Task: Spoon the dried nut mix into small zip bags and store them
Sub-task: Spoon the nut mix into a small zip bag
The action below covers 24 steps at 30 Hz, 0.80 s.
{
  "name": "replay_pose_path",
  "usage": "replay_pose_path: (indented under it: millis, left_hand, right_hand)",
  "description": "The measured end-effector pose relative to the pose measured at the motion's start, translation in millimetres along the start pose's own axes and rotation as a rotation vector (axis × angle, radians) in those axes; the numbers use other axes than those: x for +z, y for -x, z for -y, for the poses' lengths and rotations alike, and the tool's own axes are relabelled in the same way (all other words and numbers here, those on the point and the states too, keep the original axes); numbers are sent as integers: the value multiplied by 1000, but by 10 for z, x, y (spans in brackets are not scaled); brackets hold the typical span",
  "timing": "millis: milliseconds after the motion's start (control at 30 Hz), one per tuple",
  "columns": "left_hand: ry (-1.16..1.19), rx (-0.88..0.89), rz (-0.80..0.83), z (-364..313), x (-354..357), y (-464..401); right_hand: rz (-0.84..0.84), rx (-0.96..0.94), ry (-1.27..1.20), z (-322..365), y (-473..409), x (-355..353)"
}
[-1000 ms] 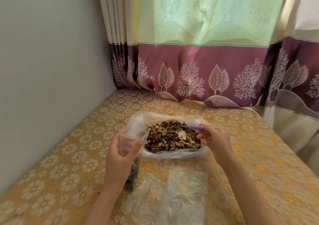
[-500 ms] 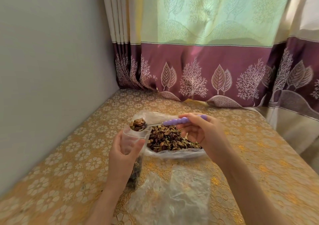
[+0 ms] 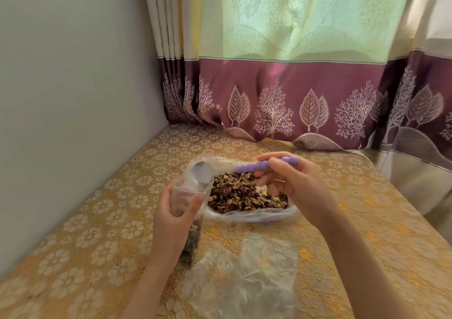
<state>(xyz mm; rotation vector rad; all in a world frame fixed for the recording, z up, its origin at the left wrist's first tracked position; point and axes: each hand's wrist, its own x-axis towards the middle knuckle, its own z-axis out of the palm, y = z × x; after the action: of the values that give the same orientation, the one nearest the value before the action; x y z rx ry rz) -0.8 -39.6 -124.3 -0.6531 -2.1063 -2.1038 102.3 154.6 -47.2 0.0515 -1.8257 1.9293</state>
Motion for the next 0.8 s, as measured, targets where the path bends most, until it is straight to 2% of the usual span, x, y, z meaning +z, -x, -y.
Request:
replay_pose_path:
  millis: [133, 233, 333, 567, 800]
  left_hand:
    - [2, 5, 8, -8, 2, 5]
    - [2, 4, 10, 5, 1, 1]
    - [6, 7, 11, 15, 5, -5]
    - [7, 19, 19, 18, 0, -10]
    - [22, 24, 11, 30, 3, -16]
  right_hand:
    - [-246, -73, 15, -37, -35, -164]
    - [-431, -124, 194, -134, -48, -301]
    - [-526, -128, 357, -255, -72, -398]
    - [-582, -66, 540, -502, -116, -502]
    - [-485, 142, 404, -681, -111, -390]
